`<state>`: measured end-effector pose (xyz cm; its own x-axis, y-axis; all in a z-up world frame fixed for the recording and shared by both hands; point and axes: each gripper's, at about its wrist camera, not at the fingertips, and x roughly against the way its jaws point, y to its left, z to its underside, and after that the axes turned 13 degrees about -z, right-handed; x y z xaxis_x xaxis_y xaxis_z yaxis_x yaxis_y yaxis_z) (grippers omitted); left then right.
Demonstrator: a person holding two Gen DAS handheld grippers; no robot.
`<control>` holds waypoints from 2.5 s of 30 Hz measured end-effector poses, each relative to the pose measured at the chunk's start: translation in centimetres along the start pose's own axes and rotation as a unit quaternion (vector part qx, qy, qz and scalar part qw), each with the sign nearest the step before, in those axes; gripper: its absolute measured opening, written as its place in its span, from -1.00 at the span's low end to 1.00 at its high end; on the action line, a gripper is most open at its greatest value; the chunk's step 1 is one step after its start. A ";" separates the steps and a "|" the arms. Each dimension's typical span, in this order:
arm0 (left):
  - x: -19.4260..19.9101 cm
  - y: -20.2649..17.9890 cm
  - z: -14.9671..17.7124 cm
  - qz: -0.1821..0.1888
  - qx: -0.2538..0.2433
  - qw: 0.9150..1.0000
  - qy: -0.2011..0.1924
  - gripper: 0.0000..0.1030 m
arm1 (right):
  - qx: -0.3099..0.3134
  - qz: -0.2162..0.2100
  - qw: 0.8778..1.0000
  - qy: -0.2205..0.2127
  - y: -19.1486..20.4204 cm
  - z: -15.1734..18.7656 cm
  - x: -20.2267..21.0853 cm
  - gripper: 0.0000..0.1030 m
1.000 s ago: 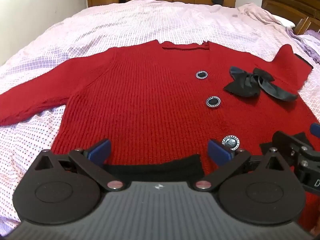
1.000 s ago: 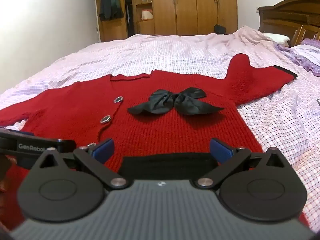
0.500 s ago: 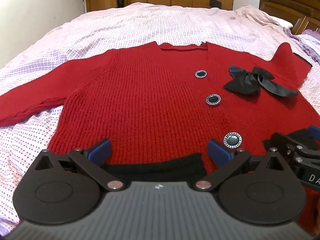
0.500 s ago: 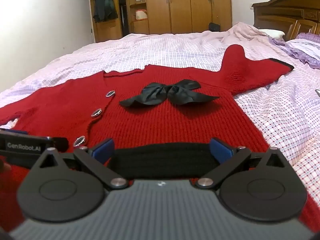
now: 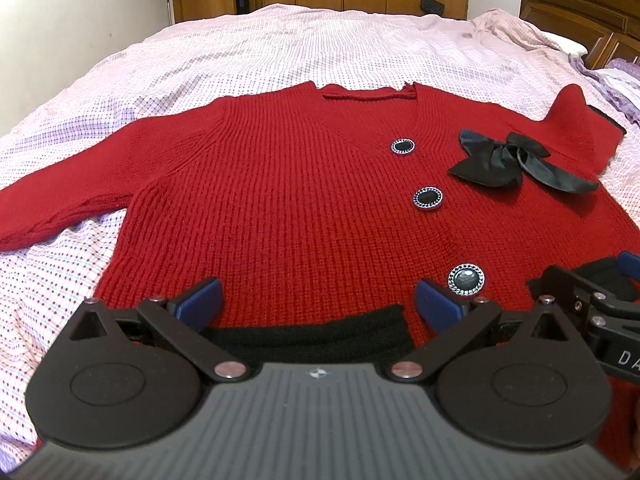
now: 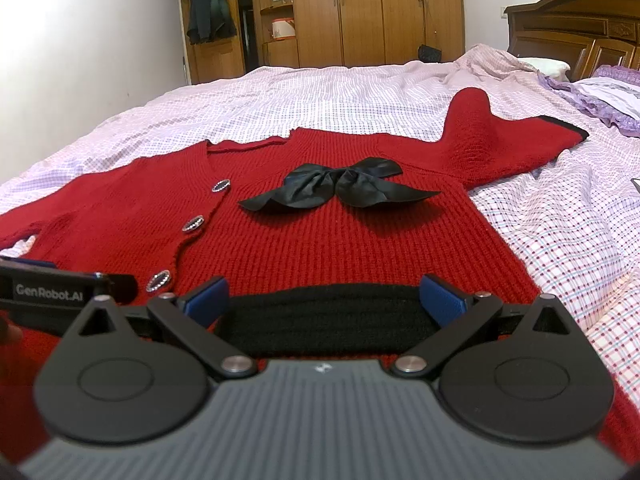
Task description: Fold small clothes
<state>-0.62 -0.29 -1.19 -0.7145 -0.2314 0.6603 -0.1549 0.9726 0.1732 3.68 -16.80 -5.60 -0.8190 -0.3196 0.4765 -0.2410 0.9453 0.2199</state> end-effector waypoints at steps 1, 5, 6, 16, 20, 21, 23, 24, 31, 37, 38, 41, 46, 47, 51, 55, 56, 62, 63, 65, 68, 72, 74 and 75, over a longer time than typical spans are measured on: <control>0.0 0.0 0.0 0.000 0.000 1.000 0.000 1.00 | 0.000 0.000 1.000 0.000 0.0 0.0 0.0 1.00; 0.0 0.0 0.0 0.000 0.000 1.000 0.000 1.00 | 0.001 0.001 1.000 0.002 0.0 0.1 -0.1 1.00; 0.0 0.0 0.0 0.000 0.000 1.000 0.000 1.00 | 0.002 0.002 1.000 0.002 0.0 0.1 -0.2 1.00; -0.2 0.0 0.1 -0.001 -0.001 1.000 0.000 1.00 | 0.002 0.002 1.000 0.002 0.1 0.1 -0.3 1.00; -0.3 0.0 0.1 -0.001 -0.001 1.000 0.000 1.00 | 0.002 0.002 1.000 0.002 0.1 0.1 -0.3 1.00; -0.3 0.0 0.1 -0.001 -0.001 1.000 0.000 1.00 | 0.002 0.002 1.000 0.002 0.1 0.1 -0.3 1.00; -0.3 0.0 0.2 -0.001 -0.001 1.000 0.000 1.00 | 0.002 0.002 1.000 0.002 0.1 0.1 -0.3 1.00; -0.3 0.0 0.2 -0.001 -0.001 1.000 0.000 1.00 | 0.002 0.002 1.000 0.002 0.1 0.0 -0.3 1.00; -0.3 0.0 0.2 -0.002 -0.002 1.000 0.000 1.00 | 0.002 0.002 1.000 0.002 0.1 0.0 -0.3 1.00; -0.3 0.0 0.2 -0.002 -0.001 1.000 0.000 1.00 | 0.003 0.002 1.000 0.003 0.1 0.0 -0.3 1.00; -0.3 0.0 0.2 -0.002 -0.002 1.000 0.000 1.00 | 0.003 0.002 1.000 0.003 0.1 0.0 -0.3 1.00; -0.3 0.0 0.2 -0.002 -0.002 1.000 0.000 1.00 | 0.003 0.002 1.000 0.003 0.1 0.0 -0.3 1.00; -0.2 0.0 0.2 -0.002 -0.002 1.000 0.000 1.00 | 0.003 0.002 1.000 0.003 0.1 0.0 -0.4 1.00; -0.3 0.0 0.2 -0.002 -0.002 1.000 0.000 1.00 | 0.003 0.002 1.000 0.003 0.1 0.0 -0.4 1.00; -0.3 0.0 0.2 -0.002 -0.002 1.000 0.000 1.00 | 0.004 0.002 1.000 0.003 0.1 0.0 -0.3 1.00; -0.2 0.0 0.2 -0.002 -0.002 1.000 0.000 1.00 | 0.004 0.002 1.000 0.003 0.1 0.0 -0.4 1.00; -0.2 0.0 0.2 -0.002 -0.002 1.000 0.000 1.00 | 0.004 0.003 1.000 0.003 0.1 0.0 -0.4 1.00; -0.2 -0.1 0.2 -0.002 -0.002 1.000 0.000 1.00 | 0.004 0.002 1.000 0.003 0.1 -0.1 -0.4 1.00; -0.2 -0.1 0.2 -0.002 -0.002 1.000 0.000 1.00 | 0.003 0.002 1.000 0.003 0.1 -0.1 -0.4 1.00; -0.3 -0.1 0.2 -0.003 -0.003 1.000 0.000 1.00 | 0.002 0.002 1.000 0.002 0.1 -0.1 -0.4 1.00; -0.4 -0.1 0.2 -0.005 -0.003 1.000 0.004 1.00 | -0.002 0.000 1.000 0.003 0.0 -0.1 -0.4 1.00; -0.3 0.1 -0.2 -0.002 0.004 1.000 0.013 1.00 | -0.013 -0.008 1.000 0.010 -0.3 -0.7 -0.2 1.00; -0.2 0.3 -0.5 -0.001 0.007 1.000 0.017 1.00 | -0.020 -0.013 1.000 0.014 -0.6 -1.1 0.1 1.00; -0.1 0.3 -0.6 -0.001 0.008 1.000 0.019 1.00 | -0.024 -0.017 0.999 0.016 -0.7 -1.4 0.3 1.00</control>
<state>-0.18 0.01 -0.76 -0.6884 -0.2333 0.6868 -0.1665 0.9724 0.1635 4.36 -17.65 -4.45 -0.7935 -0.3536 0.4953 -0.2422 0.9301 0.2760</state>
